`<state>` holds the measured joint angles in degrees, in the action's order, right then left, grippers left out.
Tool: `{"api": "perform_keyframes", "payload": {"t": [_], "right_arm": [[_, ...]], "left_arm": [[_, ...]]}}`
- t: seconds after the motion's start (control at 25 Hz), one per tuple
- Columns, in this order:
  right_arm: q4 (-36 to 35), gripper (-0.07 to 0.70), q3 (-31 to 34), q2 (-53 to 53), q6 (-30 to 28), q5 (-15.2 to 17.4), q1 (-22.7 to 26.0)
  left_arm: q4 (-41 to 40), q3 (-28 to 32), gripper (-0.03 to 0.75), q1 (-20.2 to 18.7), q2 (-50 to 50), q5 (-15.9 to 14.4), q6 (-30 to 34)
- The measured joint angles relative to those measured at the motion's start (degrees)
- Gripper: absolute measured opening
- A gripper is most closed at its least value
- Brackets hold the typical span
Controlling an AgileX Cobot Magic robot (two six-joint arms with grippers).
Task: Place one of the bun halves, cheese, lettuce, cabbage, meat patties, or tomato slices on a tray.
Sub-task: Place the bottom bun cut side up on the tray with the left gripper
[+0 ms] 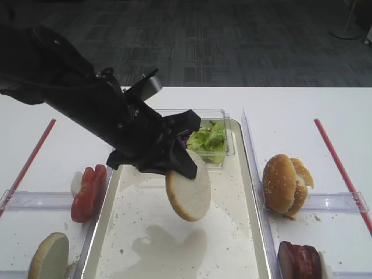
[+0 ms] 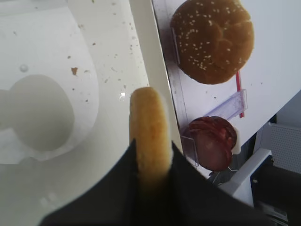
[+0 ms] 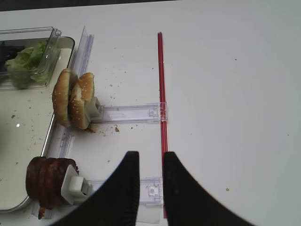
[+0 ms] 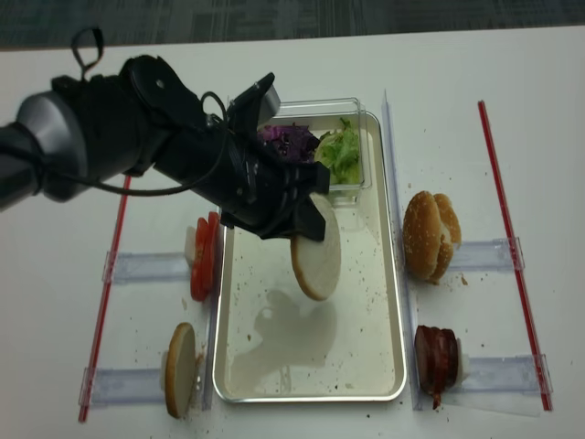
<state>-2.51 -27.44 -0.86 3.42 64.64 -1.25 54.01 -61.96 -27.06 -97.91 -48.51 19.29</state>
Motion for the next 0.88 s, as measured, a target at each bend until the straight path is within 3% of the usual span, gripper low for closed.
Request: {"api": "perform_keyframes", "payload": {"t": [0.16, 0.44, 0.52, 0.76, 0.88], "right_arm": [[0.00, 0.176, 0.00, 0.00, 0.00, 0.00, 0.00], [0.00, 0.176, 0.00, 0.00, 0.00, 0.00, 0.00], [0.00, 0.176, 0.00, 0.00, 0.00, 0.00, 0.00], [0.00, 0.176, 0.00, 0.00, 0.00, 0.00, 0.00], [0.00, 0.176, 0.00, 0.00, 0.00, 0.00, 0.00]], "left_arm": [[4.61, 0.00, 0.059, 0.00, -4.81, 0.45, 4.85], [6.06, -0.13, 0.089, 0.00, -10.05, 1.55, 6.68], [6.06, -0.24, 0.167, 0.00, -10.41, 1.55, 6.68], [4.29, -0.37, 0.612, 0.67, -10.41, 1.55, 5.36], [1.86, -0.37, 0.671, 0.95, -10.41, 1.55, 3.75]]}}
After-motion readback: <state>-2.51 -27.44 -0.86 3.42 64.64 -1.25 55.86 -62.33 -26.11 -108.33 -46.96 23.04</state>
